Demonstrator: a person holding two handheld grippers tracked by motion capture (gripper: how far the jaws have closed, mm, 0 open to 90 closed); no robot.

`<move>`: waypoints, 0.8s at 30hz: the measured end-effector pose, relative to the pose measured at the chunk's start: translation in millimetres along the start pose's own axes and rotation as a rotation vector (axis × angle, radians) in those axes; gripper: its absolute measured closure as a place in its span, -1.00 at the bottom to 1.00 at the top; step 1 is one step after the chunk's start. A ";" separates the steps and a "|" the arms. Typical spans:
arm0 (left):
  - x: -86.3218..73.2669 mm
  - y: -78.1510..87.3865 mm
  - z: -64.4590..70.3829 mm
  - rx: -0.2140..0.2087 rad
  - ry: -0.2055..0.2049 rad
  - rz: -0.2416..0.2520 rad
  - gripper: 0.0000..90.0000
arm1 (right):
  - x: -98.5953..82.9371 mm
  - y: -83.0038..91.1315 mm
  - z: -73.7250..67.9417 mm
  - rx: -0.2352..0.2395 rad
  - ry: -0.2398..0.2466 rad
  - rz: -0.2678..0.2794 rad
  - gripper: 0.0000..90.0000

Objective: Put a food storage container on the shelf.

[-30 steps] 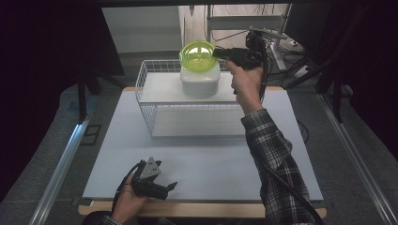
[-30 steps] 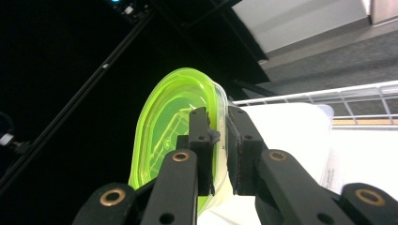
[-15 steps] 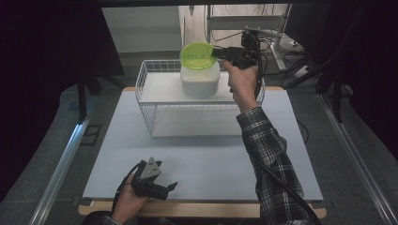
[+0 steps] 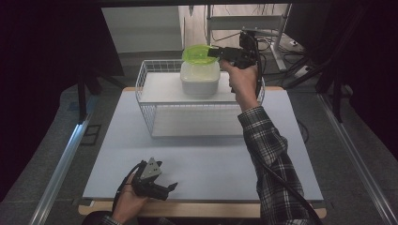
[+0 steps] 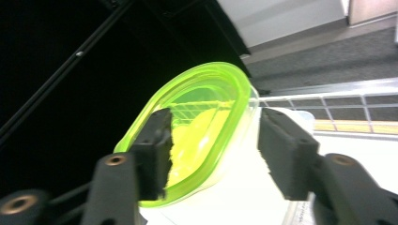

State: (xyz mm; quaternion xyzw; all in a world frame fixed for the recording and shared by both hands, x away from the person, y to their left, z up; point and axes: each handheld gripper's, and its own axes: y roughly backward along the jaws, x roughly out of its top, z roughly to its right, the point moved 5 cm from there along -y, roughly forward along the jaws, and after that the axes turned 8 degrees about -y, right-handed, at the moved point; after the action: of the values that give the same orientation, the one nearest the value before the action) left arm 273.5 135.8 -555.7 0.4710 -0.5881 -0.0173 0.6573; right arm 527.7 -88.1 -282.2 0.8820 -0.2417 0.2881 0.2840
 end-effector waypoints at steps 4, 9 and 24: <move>0.0 -0.1 0.2 0.000 0.000 -0.001 -0.88 | 0.5 4.0 0.2 0.015 0.026 0.014 -0.30; -0.2 -0.3 0.4 -0.001 -0.001 -0.002 -0.88 | -2.0 10.4 2.8 0.027 0.073 0.009 -0.50; 0.7 0.0 0.2 -0.015 0.022 0.015 -0.90 | -35.3 33.4 2.5 0.036 0.229 -0.020 -0.66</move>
State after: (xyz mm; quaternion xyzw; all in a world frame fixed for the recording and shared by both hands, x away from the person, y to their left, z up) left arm 273.6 135.2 -555.2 0.4619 -0.5842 -0.0117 0.6673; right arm 483.6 -104.5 -294.5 0.8507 -0.1936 0.3882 0.2969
